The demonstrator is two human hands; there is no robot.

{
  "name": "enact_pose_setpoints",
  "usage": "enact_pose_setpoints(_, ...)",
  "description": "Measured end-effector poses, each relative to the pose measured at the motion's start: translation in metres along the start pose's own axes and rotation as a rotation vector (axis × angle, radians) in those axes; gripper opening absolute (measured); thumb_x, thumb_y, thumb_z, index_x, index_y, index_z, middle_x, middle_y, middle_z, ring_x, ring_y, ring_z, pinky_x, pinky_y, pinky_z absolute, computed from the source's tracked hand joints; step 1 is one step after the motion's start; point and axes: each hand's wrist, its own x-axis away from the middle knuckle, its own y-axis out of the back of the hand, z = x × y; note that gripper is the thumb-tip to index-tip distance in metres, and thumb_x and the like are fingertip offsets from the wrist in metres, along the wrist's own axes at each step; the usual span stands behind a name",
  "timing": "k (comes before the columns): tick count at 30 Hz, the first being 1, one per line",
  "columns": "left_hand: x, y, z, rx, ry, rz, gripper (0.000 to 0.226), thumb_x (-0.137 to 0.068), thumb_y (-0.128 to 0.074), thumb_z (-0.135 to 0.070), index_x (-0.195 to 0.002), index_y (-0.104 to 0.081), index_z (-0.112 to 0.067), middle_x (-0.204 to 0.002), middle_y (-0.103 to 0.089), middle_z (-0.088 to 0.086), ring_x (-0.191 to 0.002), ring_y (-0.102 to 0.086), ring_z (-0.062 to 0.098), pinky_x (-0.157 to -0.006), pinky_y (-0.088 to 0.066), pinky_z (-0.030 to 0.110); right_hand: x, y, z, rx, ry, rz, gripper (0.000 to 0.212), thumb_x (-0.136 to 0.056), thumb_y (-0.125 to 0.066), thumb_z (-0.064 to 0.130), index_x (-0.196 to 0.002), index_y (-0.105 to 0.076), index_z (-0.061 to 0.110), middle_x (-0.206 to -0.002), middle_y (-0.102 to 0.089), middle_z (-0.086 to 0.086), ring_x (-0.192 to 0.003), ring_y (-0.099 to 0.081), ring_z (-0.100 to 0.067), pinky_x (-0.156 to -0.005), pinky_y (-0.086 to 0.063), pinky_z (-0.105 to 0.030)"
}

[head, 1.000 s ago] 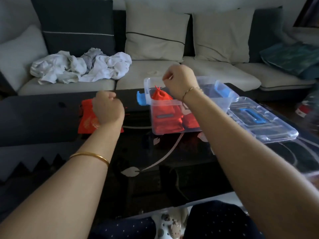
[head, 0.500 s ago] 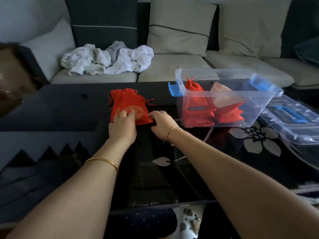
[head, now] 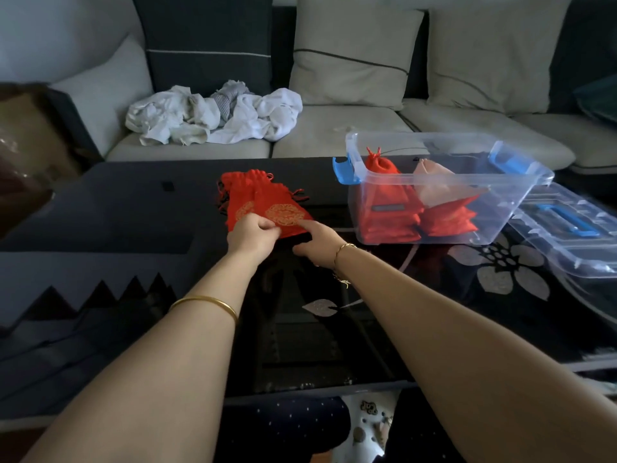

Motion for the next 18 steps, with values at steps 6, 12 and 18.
enact_pose_setpoints(6, -0.007, -0.004, 0.001, 0.309, 0.185, -0.041, 0.042, -0.089, -0.061, -0.018, -0.130, -0.050, -0.016, -0.131, -0.051, 0.006, -0.112, -0.056, 0.028, -0.098, -0.047, 0.043, 0.000, -0.002, -0.004, 0.045, -0.006, -0.014, 0.064, -0.085, -0.061, 0.014, -0.143, -0.034, 0.015, -0.147, -0.034, -0.009, -0.123, -0.047, -0.027, -0.094, -0.042, -0.030)
enact_pose_setpoints(12, -0.009, -0.013, 0.005, 0.118, 0.104, 0.141, 0.060, -0.091, -0.057, -0.033, -0.145, -0.032, -0.031, -0.148, -0.037, 0.004, -0.130, -0.042, 0.029, -0.104, -0.041, 0.042, -0.002, 0.000, -0.007, 0.024, 0.017, -0.008, 0.080, -0.085, -0.059, 0.010, -0.149, -0.013, 0.025, -0.156, -0.006, -0.003, -0.122, -0.048, -0.029, -0.077, -0.048, -0.024)
enact_pose_setpoints(18, -0.012, -0.015, 0.003, 0.044, 0.060, 0.114, 0.055, -0.087, -0.063, -0.027, -0.139, -0.045, -0.023, -0.143, -0.046, 0.005, -0.131, -0.041, 0.029, -0.108, -0.037, 0.041, -0.008, -0.003, -0.008, -0.019, -0.034, -0.030, 0.078, -0.083, -0.059, 0.014, -0.148, -0.017, 0.026, -0.150, -0.017, -0.009, -0.114, -0.052, -0.035, -0.086, -0.052, -0.040)
